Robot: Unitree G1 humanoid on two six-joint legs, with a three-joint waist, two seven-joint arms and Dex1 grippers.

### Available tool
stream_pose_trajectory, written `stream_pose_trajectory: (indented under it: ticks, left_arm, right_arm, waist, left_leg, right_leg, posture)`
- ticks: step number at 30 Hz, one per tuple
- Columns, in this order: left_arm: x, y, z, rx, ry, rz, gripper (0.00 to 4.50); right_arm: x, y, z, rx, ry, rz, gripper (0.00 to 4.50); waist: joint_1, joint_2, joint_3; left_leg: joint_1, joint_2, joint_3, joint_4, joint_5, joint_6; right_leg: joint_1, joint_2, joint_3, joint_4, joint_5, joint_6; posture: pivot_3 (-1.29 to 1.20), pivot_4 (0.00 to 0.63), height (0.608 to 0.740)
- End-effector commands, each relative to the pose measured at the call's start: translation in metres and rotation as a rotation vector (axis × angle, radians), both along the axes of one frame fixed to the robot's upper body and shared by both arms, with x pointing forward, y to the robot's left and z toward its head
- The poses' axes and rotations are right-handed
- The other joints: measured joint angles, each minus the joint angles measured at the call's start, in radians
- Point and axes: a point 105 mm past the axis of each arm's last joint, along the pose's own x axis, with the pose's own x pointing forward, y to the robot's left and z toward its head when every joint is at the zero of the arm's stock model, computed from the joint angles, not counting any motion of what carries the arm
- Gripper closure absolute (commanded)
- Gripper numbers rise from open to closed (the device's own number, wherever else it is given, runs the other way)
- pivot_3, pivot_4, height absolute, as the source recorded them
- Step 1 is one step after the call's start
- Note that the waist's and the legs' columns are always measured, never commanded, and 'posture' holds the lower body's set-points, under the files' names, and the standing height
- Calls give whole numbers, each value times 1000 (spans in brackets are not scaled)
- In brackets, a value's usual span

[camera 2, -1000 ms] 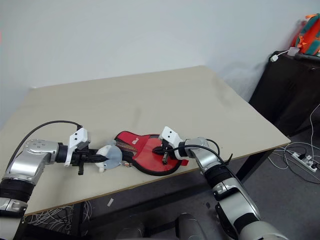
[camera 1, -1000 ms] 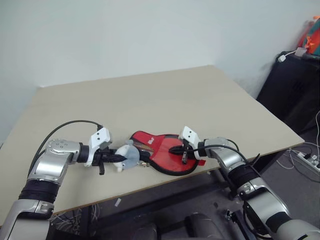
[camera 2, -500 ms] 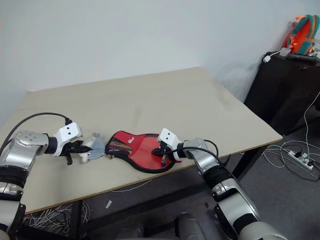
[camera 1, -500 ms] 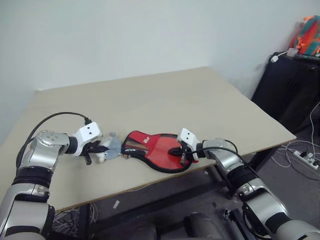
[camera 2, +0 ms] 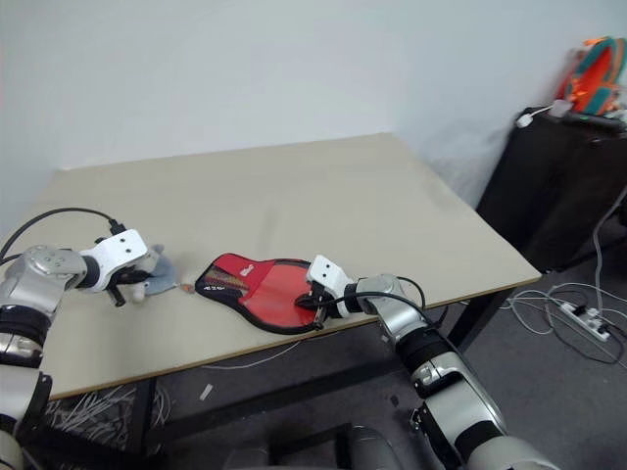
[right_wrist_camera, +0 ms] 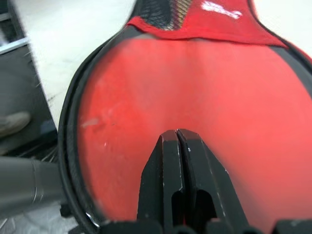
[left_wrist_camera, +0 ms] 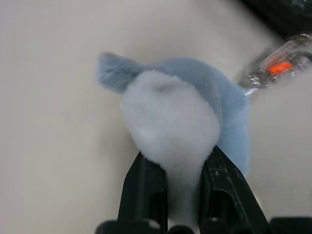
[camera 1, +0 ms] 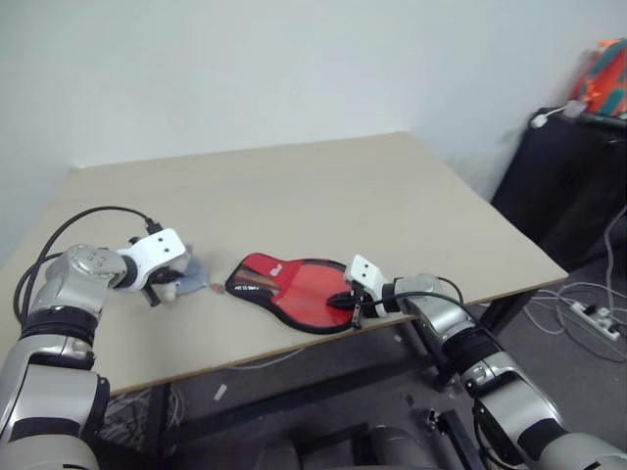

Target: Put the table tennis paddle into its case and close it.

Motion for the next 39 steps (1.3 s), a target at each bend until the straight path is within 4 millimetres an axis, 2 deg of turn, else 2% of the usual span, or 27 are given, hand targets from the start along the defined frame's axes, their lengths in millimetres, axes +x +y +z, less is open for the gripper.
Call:
stream_pose_trajectory:
  ticks: [1, 2, 3, 6, 11, 17, 18, 19, 24, 31, 32, 39]
  left_arm:
    - [13, 12, 27, 17, -102, 70, 4170]
    - [15, 5, 28, -24, -106, 57, 4170]
    - [17, -2, 30, -72, -111, 48, 4170]
    - [20, -12, 35, -155, -124, 31, 4170]
    - [23, -23, 48, -294, -157, 3, 4170]
    - [22, -24, 49, -349, -158, 14, 4170]
    - [21, -25, 49, -365, -157, 19, 3502]
    - [21, -25, 49, -376, -156, 22, 3329]
    - [22, -23, 52, -395, -175, 38, 1883]
    - [22, -21, 53, -389, -187, 46, 211]
    - [21, -22, 53, -388, -188, 37, 35]
    - [21, -22, 56, -391, -206, 31, 35]
  right_arm:
    - [-5, -13, -22, -84, 50, -17, 4479]
    - [-5, -13, -22, -84, 49, -17, 4479]
    - [-5, -13, -22, -85, 47, -18, 4479]
    - [-3, -14, -22, -89, 39, -30, 4479]
    - [-4, -13, -22, -88, 40, -29, 4479]
    - [-4, -12, -22, -85, 35, -33, 4479]
    - [-3, -12, -22, -85, 34, -33, 4500]
    - [-3, -12, -21, -85, 34, -33, 4500]
    - [-4, -11, -22, -85, 30, -29, 4500]
    - [-4, -11, -21, -85, 30, -25, 4500]
    - [-4, -11, -21, -85, 30, -24, 4500]
    - [-5, -10, -22, -84, 31, -22, 4500]
  waist:
    - [3, -2, 5]
    - [3, -2, 6]
    - [1, 0, 6]
    - [-12, 2, 7]
    - [-9, 1, 7]
    - [-5, 0, 7]
    - [-5, 0, 7]
    - [-5, 0, 7]
    - [-5, 0, 7]
    - [-5, 0, 7]
    - [-5, 0, 7]
    - [-5, 0, 7]
  left_leg:
    - [11, -1, -1, 3, 4, -7]
    - [18, -3, -3, 5, 9, -16]
    - [20, -6, -8, 6, 11, -20]
    - [22, -13, -19, 10, 28, -47]
    - [13, -18, -15, 28, 22, -57]
    - [10, -19, -15, 31, 19, -62]
    - [10, -19, -15, 31, 19, -62]
    - [10, -19, -15, 31, 19, -62]
    - [11, -19, -15, 31, 19, -62]
    - [11, -19, -15, 31, 19, -62]
    - [11, -19, -15, 31, 19, -62]
    - [11, -19, -15, 31, 19, -62]
  right_leg:
    - [7, 0, -3, 7, -9, -14]
    - [7, -3, -11, 11, -14, -22]
    - [7, -5, -14, 11, -14, -22]
    - [12, -6, -22, 14, -15, -23]
    - [6, -6, -18, 13, -14, -20]
    - [5, -5, -17, 13, -16, -22]
    - [5, -5, -17, 13, -16, -22]
    - [5, -5, -17, 13, -16, -22]
    - [5, -5, -17, 13, -16, -22]
    - [5, -5, -16, 13, -16, -22]
    - [5, -5, -16, 13, -16, -22]
    - [5, -5, -16, 13, -16, -22]
  posture:
    - [0, 0, 740]
    - [0, 0, 740]
    - [0, 0, 740]
    - [0, 0, 740]
    - [0, 0, 740]
    - [0, 0, 740]
    - [0, 0, 740]
    - [0, 0, 740]
    - [0, 0, 740]
    - [0, 0, 740]
    - [0, 0, 740]
    - [0, 0, 740]
